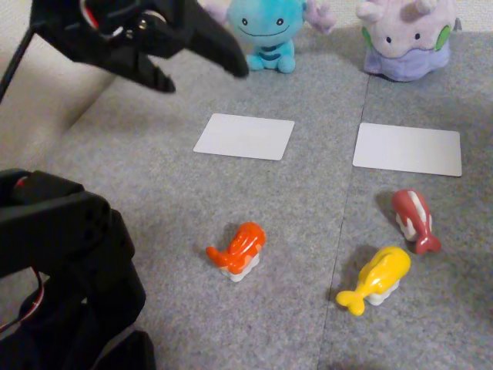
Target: Wooper wants to eat egg sudhi, and Goomy wants to eat shrimp sushi
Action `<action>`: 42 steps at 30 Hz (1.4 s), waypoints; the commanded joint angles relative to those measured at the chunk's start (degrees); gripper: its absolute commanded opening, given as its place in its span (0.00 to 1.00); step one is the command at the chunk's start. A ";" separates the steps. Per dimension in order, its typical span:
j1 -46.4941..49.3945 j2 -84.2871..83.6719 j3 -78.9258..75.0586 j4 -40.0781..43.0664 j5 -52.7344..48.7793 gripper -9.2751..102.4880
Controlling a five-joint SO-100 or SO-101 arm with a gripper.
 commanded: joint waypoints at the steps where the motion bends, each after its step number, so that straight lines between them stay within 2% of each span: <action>1: 0.26 -6.33 -4.39 3.87 -2.11 0.33; 6: 3.52 -12.57 -4.66 7.38 -6.68 0.33; 13: 17.49 -18.63 -3.96 6.94 -23.38 0.33; 19: 23.03 -27.16 -3.87 6.24 -29.88 0.33; 30: 26.72 -47.11 -3.78 -8.00 -23.20 0.33; 42: 26.46 -46.67 -3.69 -8.44 -21.36 0.33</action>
